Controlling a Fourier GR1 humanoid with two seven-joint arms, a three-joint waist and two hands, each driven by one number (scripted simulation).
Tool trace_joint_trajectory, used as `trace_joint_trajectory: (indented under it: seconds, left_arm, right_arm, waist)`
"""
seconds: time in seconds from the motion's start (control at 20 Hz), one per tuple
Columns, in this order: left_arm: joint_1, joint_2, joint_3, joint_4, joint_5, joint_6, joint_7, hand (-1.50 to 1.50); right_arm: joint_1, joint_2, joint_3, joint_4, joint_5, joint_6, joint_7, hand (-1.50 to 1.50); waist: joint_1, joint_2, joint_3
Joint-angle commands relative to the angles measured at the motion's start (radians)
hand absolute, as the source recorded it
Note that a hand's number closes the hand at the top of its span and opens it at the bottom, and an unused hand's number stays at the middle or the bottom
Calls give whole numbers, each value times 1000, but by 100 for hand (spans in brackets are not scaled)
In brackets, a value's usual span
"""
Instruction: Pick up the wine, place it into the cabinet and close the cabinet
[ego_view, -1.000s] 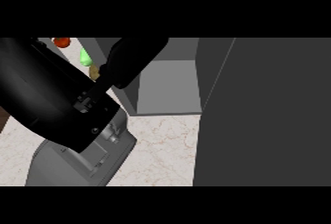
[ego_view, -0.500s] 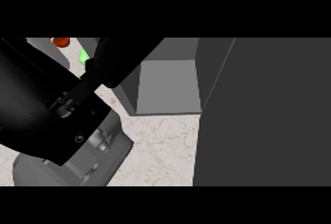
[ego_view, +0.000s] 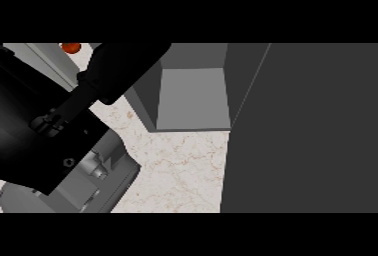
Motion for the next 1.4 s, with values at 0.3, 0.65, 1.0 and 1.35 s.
trace_joint_trajectory:
  seconds: [0.3,0.65,1.0,1.35]
  left_arm:
    - [119,0,-10,-67,30,-7,162,-150]
    - [267,0,-12,-58,56,88,143,-150]
    - [404,0,12,-62,75,175,105,-150]
    - [561,0,90,0,63,320,-3,-150]
  right_arm:
    - [13,-39,-75,-63,-27,3,36,-150]
    - [23,-31,-94,-64,31,-24,8,-150]
    - [87,-55,-189,-23,-77,73,-80,-150]
    - [172,-42,-153,-134,-38,85,-48,-150]
  waist:
    - [3,4,0]
    - [4,8,-1]
    - [8,8,1]
    - [5,7,-1]
